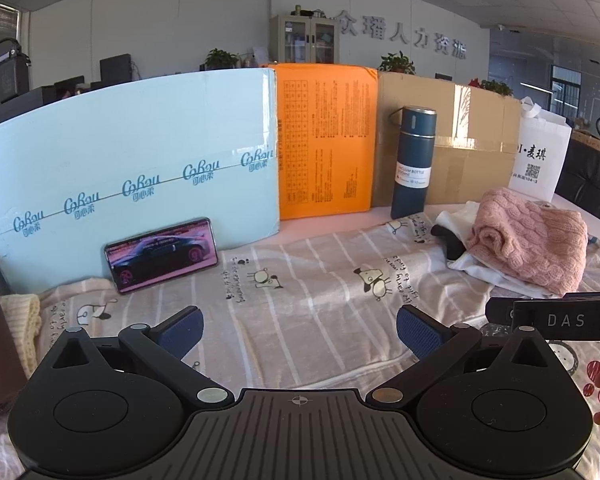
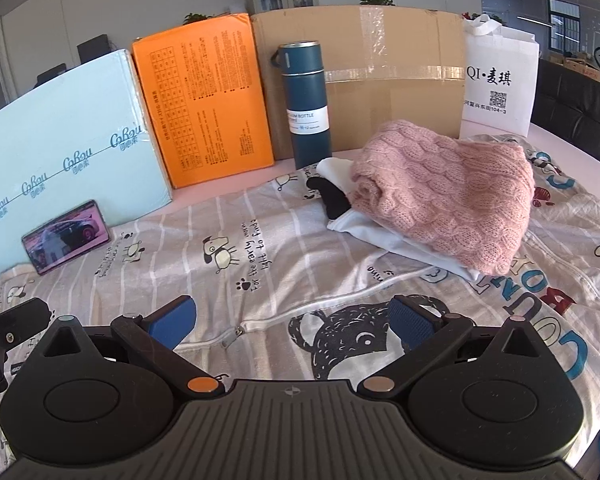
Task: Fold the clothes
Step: 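Swing both tools toward the brown vest lying beside the bed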
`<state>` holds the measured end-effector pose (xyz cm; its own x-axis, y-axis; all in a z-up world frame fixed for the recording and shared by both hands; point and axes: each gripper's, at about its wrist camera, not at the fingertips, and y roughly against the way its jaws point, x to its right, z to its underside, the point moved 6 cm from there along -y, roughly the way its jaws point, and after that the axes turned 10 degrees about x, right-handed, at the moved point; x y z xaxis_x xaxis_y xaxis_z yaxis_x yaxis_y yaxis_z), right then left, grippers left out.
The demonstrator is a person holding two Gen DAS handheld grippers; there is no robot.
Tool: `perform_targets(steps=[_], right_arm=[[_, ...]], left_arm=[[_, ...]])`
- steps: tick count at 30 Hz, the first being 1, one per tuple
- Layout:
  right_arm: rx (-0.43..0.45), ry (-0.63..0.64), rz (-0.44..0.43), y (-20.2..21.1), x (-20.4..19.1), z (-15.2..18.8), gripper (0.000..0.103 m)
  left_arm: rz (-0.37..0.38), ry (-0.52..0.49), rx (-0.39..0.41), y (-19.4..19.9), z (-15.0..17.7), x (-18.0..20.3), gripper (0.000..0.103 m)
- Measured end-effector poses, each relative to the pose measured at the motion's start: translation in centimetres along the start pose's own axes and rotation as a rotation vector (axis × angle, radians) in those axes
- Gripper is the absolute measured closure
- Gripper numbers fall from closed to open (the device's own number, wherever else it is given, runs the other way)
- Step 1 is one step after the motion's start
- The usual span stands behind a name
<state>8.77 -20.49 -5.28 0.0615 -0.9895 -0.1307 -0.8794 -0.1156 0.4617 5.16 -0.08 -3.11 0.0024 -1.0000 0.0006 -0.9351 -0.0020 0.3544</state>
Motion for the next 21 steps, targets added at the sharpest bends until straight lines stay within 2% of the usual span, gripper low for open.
perform_targets(steps=[2,5,8,15,18,21], right_arm=[[0.002,0.001,0.001,-0.2,0.1,-0.1,0.0],[-0.002,-0.001,-0.004,-0.9,0.2,-0.1,0.0],[0.001,0.023,-0.039,-1.8,-1.6,0.0,0.0],[-0.039,0.188,-0.263,-2.9,-8.1,1.4,0.0],[-0.03,0.246,-0.343,-2.2,-10.1,2.1,0.0],[-0.034,0.256,-0.387,-1.7,-10.8,2.4,0.0]], left_arm=[[-0.011,0.001,0.003,0.0,0.1,0.1,0.0],[-0.083,0.028,-0.005,0.5,0.8,-0.6,0.0],[-0.143,0.04,-0.008,1.4,1.1,-1.7,0.0],[-0.331,0.127,-0.029,3.9,2.3,-5.6,0.0],[-0.371,0.133,-0.025,4.6,2.4,-6.2,0.0],[-0.386,0.127,-0.015,4.9,2.2,-6.1,0.0]])
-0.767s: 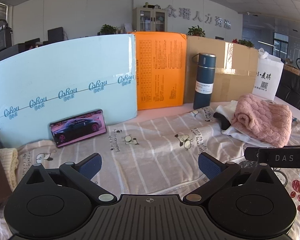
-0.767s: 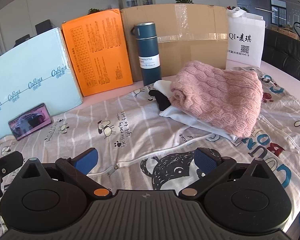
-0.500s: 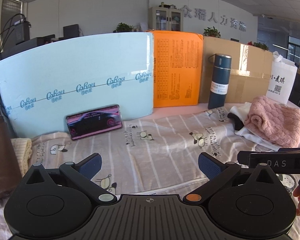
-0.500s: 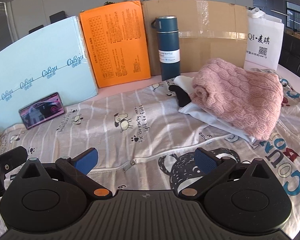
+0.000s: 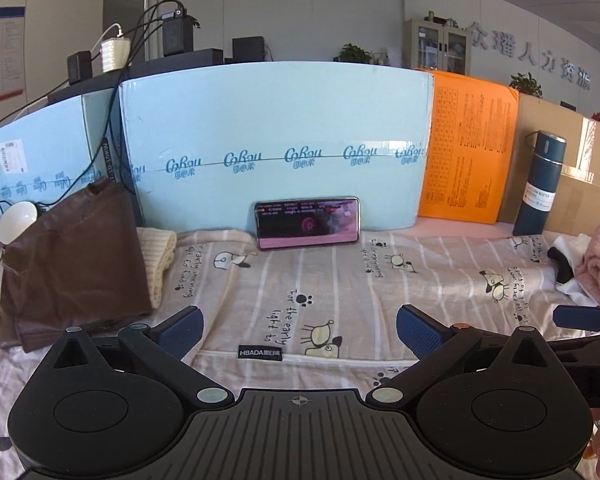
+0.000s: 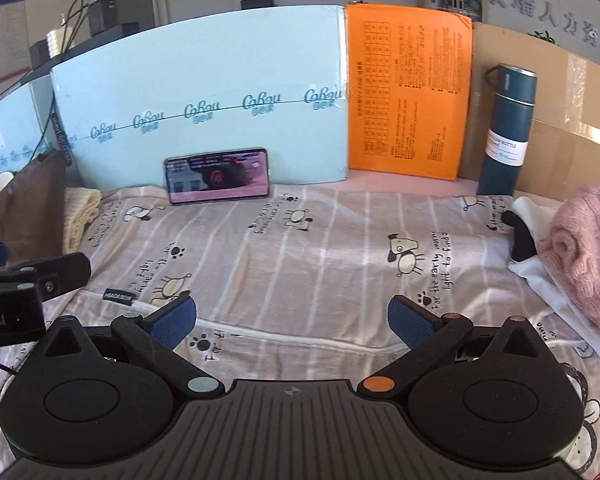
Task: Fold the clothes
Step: 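Swing both tools toward the brown vest lying beside the bed, then lower both tools onto the brown leather vest edge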
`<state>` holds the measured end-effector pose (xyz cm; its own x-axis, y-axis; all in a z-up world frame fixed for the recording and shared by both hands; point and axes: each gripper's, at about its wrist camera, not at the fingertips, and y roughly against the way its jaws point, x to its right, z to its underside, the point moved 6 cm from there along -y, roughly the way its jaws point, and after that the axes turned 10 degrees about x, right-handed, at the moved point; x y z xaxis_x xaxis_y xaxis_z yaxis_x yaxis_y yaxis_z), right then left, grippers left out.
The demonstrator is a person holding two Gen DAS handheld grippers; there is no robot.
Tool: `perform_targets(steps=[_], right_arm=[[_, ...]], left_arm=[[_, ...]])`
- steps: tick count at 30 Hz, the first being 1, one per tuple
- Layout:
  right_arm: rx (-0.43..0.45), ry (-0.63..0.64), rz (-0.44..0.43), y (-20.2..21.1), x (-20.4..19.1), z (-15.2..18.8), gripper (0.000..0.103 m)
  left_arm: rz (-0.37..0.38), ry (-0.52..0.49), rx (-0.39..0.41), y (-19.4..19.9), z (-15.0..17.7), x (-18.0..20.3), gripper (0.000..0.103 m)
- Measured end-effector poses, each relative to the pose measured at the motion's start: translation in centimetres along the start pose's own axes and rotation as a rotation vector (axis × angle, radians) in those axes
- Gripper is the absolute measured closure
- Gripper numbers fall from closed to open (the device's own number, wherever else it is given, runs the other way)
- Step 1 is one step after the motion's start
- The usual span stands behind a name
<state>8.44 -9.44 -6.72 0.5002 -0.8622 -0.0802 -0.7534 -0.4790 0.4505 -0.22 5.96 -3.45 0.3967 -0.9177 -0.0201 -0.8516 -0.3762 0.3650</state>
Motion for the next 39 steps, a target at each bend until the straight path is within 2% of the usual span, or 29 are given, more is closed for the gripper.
perform_targets(steps=[3,8,17,22,34,36,39], right_arm=[[0.005,-0.038,-0.024,0.5,0.3,0.1,0.0],[0.019,-0.104,-0.003,0.9,1.5,0.0,0.0],[0.074,-0.149,-0.018,1.5,-0.4,-1.2,0.0],[0.11,-0.134,-0.053,1.6,-4.2,-2.1,0.0],[0.144,-0.15,-0.073,-0.6,-17.2,-2.5,0.0],[0.104,-0.123,-0.104,-1.4,-20.3,-2.4,0.0],[0.09,-0.061,-0.209,-2.4,-24.4,-3.1,0.0]], left_arm=[[-0.002,-0.01,0.02,0.4,-0.3,0.3,0.0],[-0.01,-0.014,0.066,0.9,-1.0,0.3,0.0],[-0.055,0.006,0.147,1.7,-2.8,-3.3,0.0],[-0.074,0.047,0.187,1.8,-3.4,-7.5,0.0],[-0.058,0.075,0.177,1.2,-3.1,-21.2,0.0],[-0.093,0.093,0.196,1.8,-3.2,-24.1,0.0],[-0.224,0.108,0.234,2.5,-2.9,-28.5,0.0]])
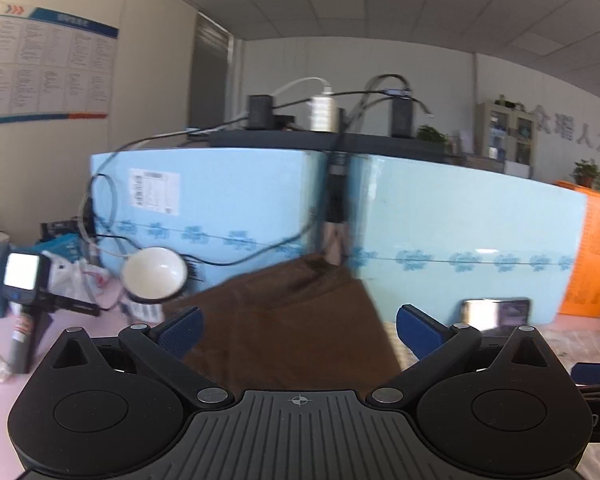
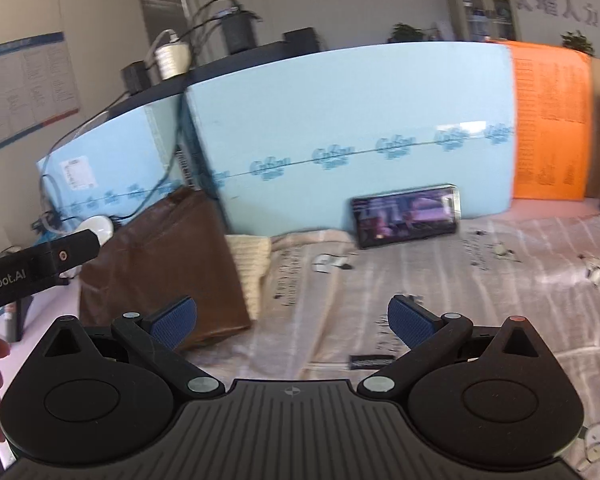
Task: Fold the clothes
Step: 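Lower both tools onto the brown leather vest edge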
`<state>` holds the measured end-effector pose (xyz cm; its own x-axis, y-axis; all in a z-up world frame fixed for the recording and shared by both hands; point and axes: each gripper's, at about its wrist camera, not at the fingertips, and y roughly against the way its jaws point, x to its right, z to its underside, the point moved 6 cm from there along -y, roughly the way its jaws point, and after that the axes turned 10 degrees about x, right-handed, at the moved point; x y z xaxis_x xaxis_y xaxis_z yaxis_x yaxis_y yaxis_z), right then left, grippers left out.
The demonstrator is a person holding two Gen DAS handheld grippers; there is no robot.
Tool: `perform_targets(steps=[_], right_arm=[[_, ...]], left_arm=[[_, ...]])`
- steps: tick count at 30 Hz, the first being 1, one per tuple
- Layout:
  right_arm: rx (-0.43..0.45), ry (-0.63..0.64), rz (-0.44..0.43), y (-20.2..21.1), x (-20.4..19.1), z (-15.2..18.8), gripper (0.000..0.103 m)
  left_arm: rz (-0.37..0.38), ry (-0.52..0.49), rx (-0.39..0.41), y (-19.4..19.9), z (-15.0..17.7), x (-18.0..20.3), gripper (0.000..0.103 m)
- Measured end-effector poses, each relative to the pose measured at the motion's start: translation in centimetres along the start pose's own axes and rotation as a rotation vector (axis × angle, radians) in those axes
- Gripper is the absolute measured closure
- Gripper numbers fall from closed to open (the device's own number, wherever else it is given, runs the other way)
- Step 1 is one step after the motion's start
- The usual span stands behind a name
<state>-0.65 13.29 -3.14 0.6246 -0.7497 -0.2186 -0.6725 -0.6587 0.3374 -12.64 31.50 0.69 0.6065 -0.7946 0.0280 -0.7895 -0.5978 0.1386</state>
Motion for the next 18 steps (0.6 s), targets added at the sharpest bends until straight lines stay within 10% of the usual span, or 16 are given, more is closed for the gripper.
perform_targets(steps=[9,18], right_arm=[[-0.082,0.17,-0.271,-7.5,-11.1,1.5,0.0],[-0.148,0.111,-0.163,-15.2,-17.3,2.1,0.0]], left_arm=[[-0.344,0.109,0.005,2.2,0.2,-11.3,0.0],[-0.277,0.05,-0.001,-1.6,-1.7,-15.6,0.0]])
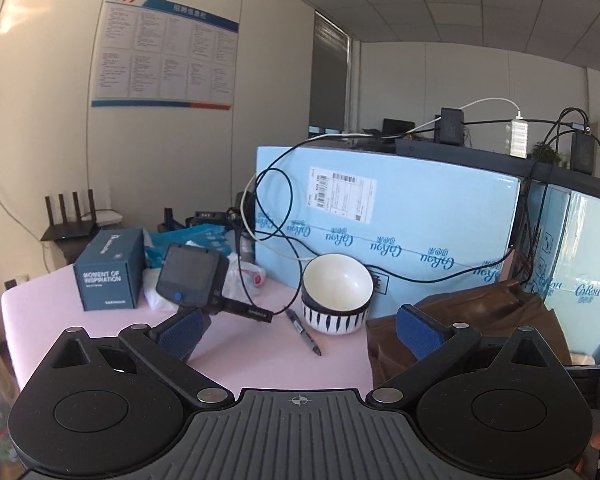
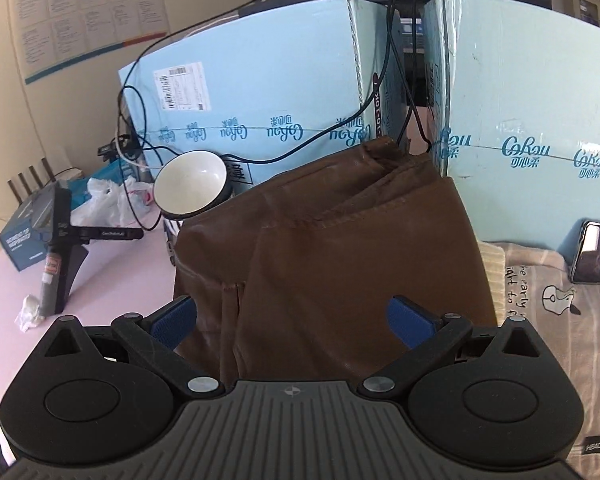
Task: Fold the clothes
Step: 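Lower both tools onto the brown leather vest edge, then close the left gripper on the vest while the right gripper closes beside it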
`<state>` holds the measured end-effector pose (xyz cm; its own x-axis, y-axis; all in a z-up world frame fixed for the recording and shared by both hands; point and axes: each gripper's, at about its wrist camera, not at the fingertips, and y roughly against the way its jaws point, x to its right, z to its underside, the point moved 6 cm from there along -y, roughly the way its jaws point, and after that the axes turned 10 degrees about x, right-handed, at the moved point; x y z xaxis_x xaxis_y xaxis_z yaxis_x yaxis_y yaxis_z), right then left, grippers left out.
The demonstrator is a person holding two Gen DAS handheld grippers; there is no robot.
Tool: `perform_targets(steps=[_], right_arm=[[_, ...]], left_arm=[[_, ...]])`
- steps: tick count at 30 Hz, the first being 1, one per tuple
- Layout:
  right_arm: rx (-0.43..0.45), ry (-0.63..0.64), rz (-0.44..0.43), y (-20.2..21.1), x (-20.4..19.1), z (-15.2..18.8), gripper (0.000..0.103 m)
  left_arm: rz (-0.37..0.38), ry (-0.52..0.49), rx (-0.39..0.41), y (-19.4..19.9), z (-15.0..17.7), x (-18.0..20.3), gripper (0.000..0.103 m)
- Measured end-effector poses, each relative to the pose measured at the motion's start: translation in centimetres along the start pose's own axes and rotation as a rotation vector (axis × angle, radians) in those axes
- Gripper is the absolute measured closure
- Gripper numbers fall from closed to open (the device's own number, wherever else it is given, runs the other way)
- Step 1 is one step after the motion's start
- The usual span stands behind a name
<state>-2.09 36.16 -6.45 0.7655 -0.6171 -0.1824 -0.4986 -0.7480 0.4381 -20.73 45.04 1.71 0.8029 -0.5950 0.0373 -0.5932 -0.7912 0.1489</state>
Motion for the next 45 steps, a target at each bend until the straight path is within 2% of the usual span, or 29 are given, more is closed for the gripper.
perform_targets(steps=[5,11,16,21,23,24,25,26,28,30,31,32,33,38,42,43,45], right_arm=[[0.018,0.009,0.077,-2.8,-1.9,-0.8,0.0],[0.002,-0.031,0.187,-5.5,-2.5,-0.7,0.0],[0.048,-0.038,0.311,-6.1,-2.3,-0.3,0.002],[0.067,0.011,0.434,-6.5,-1.5,0.8,0.006],[0.077,0.058,0.452,-6.5,-1.9,1.2,0.007],[0.078,0.081,0.453,-6.5,-2.3,1.4,0.008],[0.071,0.104,0.451,-6.7,-2.7,1.6,0.01],[0.067,0.124,0.448,-6.8,-3.1,1.8,0.017],[0.073,0.133,0.451,-7.1,-3.4,1.8,0.026],[0.078,0.109,0.459,-7.1,-3.0,1.3,0.043],[0.083,0.09,0.463,-6.9,-2.7,0.9,0.049],[0.087,0.077,0.472,-6.5,-2.3,0.5,0.06],[0.093,0.069,0.488,-6.0,-1.9,0.2,0.063],[0.083,0.031,0.582,-3.5,0.7,-0.1,0.067],[0.065,0.003,0.646,-1.3,4.1,0.2,0.078],[0.061,-0.037,0.641,-0.9,5.1,0.3,0.081],[0.041,-0.18,0.591,-0.2,6.8,0.8,0.083]], left_arm=[[0.041,0.139,-0.033,-4.7,1.0,-0.8,0.001],[0.175,0.243,-0.153,-9.2,4.2,0.2,0.01],[0.281,0.289,-0.213,-11.7,6.1,0.7,0.013],[0.451,0.32,-0.275,-14.6,7.8,2.7,0.024],[0.507,0.353,-0.322,-15.9,8.5,3.5,0.036],[0.534,0.37,-0.336,-16.5,8.7,3.9,0.038],[0.558,0.374,-0.351,-16.9,8.8,4.4,0.04],[0.581,0.378,-0.367,-17.4,8.8,4.9,0.042],[0.591,0.373,-0.386,-18.1,9.0,5.5,0.047],[0.605,0.395,-0.388,-18.4,8.6,5.3,0.057],[0.623,0.416,-0.375,-18.4,8.2,5.2,0.06],[0.642,0.437,-0.371,-18.3,7.9,5.2,0.06],[0.656,0.439,-0.372,-18.4,7.8,5.4,0.06],[0.685,0.422,-0.384,-19.1,7.7,6.7,0.06],[0.718,0.48,-0.373,-19.4,7.0,7.4,0.06],[0.744,0.485,-0.377,-19.4,6.8,7.9,0.06],[0.777,0.431,-0.378,-19.0,6.5,9.1,0.06]])
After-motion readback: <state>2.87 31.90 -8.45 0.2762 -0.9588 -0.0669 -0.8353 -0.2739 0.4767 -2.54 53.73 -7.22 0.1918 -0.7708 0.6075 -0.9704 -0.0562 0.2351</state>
